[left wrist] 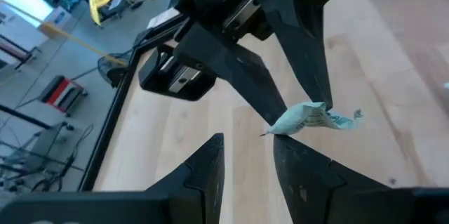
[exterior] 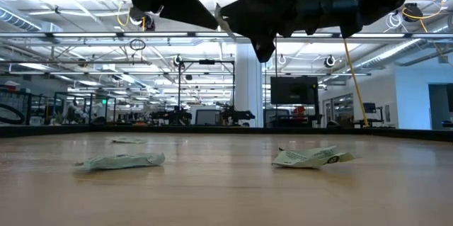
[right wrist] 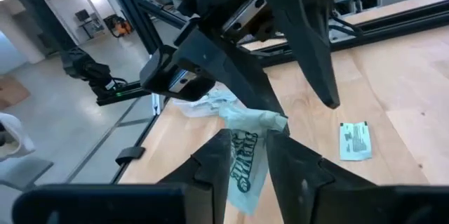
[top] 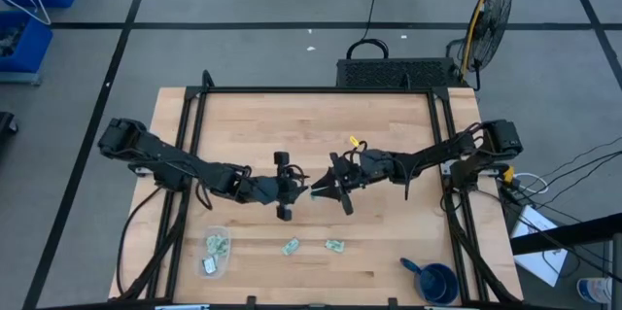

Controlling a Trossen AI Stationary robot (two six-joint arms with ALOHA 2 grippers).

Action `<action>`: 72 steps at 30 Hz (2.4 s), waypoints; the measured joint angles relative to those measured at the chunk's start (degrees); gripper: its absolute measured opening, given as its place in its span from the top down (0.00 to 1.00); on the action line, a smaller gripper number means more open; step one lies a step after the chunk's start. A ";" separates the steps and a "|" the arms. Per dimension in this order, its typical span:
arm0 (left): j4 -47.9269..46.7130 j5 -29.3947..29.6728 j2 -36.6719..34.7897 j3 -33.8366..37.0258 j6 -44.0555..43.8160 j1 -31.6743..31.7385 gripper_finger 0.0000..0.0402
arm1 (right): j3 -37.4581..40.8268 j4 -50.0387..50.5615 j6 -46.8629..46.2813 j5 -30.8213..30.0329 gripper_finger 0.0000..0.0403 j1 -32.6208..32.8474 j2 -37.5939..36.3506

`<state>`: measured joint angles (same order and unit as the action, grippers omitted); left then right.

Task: Pick and place Stevia / Truvia into bins
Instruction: Put the stevia packet into the transparent bin

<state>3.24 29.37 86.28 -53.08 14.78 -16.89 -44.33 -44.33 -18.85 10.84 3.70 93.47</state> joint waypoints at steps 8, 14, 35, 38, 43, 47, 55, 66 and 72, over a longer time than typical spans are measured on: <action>0.27 -3.41 -0.03 0.00 -0.74 0.12 0.67 | 0.03 -0.08 0.07 0.62 0.78 -0.11 -0.01; 1.62 -3.88 -0.02 0.07 1.07 -0.06 0.67 | 0.03 -0.50 -1.15 0.75 0.78 -0.23 -0.07; 3.37 -5.13 -0.07 -0.04 -0.34 -1.93 0.67 | -0.01 -3.01 -2.84 -2.05 0.81 -0.80 0.00; 3.48 -4.80 -0.07 -0.04 -0.02 -1.89 0.67 | -0.01 -2.72 -2.51 -2.13 0.89 -0.92 0.00; 3.32 -4.83 -0.07 -0.04 -0.30 -1.92 0.67 | -0.01 -2.79 -2.71 -2.46 0.99 -0.92 0.00; 3.15 -4.77 -0.07 -0.07 -0.52 -1.92 0.67 | -0.01 -3.09 -1.27 -2.23 0.97 -0.92 0.00; 1.03 -8.48 -0.02 -0.11 -5.05 -1.92 0.79 | -0.03 -0.98 0.46 2.95 0.83 -0.98 0.00; -6.37 -13.23 4.16 -0.19 -17.06 0.29 0.68 | -0.12 31.50 7.15 -9.41 0.77 -0.24 -6.30; 1.30 -19.15 14.99 -0.04 -18.43 1.91 0.57 | 0.05 42.41 4.95 -21.09 0.78 1.61 -7.52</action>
<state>4.54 10.22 101.27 -53.12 -3.65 -14.98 -44.28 -1.92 -13.90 -10.25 5.32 85.95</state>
